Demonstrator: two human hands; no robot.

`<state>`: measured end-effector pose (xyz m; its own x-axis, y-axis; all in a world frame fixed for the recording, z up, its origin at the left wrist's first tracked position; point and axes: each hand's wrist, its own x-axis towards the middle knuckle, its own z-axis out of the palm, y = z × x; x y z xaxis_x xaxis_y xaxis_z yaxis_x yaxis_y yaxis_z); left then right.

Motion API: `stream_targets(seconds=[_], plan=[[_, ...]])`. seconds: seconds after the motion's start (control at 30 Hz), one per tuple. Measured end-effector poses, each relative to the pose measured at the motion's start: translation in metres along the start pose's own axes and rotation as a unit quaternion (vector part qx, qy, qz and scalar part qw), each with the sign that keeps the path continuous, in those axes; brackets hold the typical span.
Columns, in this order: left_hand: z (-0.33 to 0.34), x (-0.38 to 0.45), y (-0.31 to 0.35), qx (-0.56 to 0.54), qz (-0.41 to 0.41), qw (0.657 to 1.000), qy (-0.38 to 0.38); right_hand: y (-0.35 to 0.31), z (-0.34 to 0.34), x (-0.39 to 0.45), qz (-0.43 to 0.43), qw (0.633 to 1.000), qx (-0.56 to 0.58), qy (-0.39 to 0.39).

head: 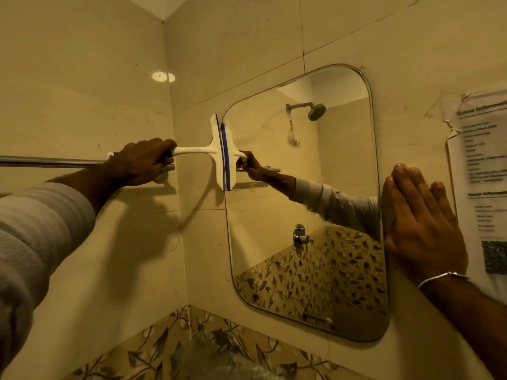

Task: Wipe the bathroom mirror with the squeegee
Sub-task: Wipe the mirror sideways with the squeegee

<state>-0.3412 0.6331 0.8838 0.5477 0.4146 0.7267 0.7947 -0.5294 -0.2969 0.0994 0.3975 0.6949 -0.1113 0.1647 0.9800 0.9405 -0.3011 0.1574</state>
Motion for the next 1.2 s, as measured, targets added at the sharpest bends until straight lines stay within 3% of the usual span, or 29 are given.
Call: stream_targets(seconds=[0.2, 0.4, 0.6, 0.7, 0.87, 1.03, 1.2], plan=[[-0.001, -0.002, 0.003, 0.004, -0.004, 1.0, 0.004, 0.0, 0.001, 0.0, 0.001, 1.0, 0.002, 0.005], [-0.002, -0.008, 0.004, 0.1, -0.008, 0.995, 0.001, 0.0, 0.001, -0.001, 0.006, 1.0, -0.003, 0.009], [-0.03, -0.008, 0.038, 0.002, -0.041, 0.993, 0.114, 0.001, 0.004, -0.001, 0.006, 1.0, -0.018, -0.001], [-0.038, -0.012, 0.092, -0.055, 0.038, 0.98, 0.189, 0.0, 0.004, -0.002, 0.005, 1.0, -0.028, -0.011], [-0.025, -0.015, 0.184, -0.158, 0.174, 0.951, 0.2, 0.0, 0.003, -0.002, 0.004, 0.999, -0.034, -0.02], [-0.011, -0.002, 0.224, -0.169, 0.236, 0.938, 0.191, -0.001, 0.002, -0.002, 0.009, 0.999, -0.035, -0.013], [-0.005, 0.014, 0.232, -0.169, 0.246, 0.939, 0.17, 0.001, 0.006, -0.004, 0.008, 0.999, -0.042, -0.018]])
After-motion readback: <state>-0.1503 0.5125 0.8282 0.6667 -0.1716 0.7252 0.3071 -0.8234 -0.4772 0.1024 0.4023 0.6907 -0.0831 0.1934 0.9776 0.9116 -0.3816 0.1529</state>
